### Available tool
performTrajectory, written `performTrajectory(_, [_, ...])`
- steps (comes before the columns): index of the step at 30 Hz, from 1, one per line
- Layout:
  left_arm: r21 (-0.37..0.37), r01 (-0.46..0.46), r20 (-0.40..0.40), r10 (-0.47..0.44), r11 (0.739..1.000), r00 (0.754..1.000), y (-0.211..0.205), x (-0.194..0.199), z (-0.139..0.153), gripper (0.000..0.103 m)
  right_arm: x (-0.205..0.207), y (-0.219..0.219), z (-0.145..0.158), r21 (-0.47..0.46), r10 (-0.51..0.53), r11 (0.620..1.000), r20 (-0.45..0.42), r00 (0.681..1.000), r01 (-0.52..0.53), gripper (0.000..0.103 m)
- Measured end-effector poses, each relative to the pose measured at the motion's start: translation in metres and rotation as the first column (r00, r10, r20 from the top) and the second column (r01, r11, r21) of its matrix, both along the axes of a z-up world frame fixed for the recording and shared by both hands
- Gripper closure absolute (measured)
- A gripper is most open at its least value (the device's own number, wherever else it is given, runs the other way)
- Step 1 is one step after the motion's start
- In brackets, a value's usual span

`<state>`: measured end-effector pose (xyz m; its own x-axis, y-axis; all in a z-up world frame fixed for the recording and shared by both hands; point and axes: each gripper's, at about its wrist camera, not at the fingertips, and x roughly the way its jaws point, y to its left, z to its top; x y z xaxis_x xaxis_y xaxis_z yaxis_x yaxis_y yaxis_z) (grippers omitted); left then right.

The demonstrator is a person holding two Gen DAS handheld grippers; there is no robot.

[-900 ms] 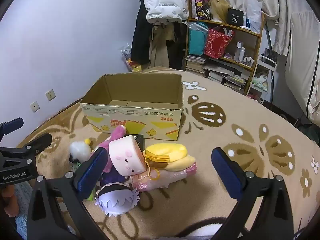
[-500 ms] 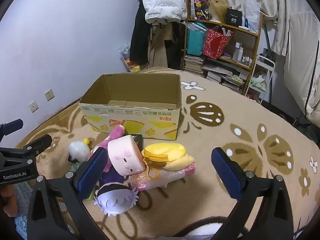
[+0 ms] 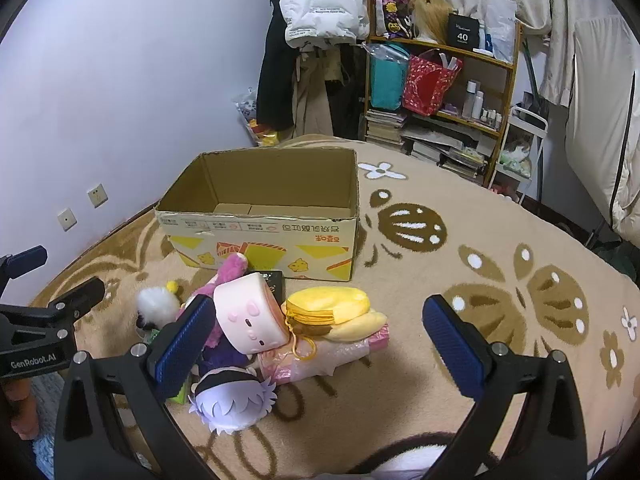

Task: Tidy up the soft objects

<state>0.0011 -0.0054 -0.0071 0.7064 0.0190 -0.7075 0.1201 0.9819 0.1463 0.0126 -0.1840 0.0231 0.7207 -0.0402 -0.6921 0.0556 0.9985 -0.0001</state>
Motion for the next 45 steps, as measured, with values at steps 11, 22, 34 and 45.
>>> performTrajectory(11, [0.006,0.0,-0.008,0.0,1.0,1.0,-0.0015,0.0008,-0.0024,0.0,0.0014,-0.0014,-0.0011,0.001,-0.005,1.0,-0.008,1.0,0.005,0.0])
performTrajectory(22, [0.007,0.001,-0.016,-0.001,1.0,1.0,-0.0016,0.0013,-0.004,0.0,0.0012,-0.0074,-0.0013,0.018,-0.02,1.0,-0.005,1.0,0.021,0.0])
performTrajectory(34, [0.01,-0.002,-0.019,0.003,1.0,1.0,-0.0027,0.0008,-0.0052,0.0,0.0014,-0.0046,-0.0023,0.011,-0.015,1.0,-0.009,1.0,0.015,0.0])
performTrajectory(45, [0.01,0.008,-0.031,-0.007,1.0,0.999,-0.0018,0.002,-0.0051,0.0,0.0014,-0.0044,-0.0029,0.011,-0.014,1.0,-0.008,1.0,0.014,0.0])
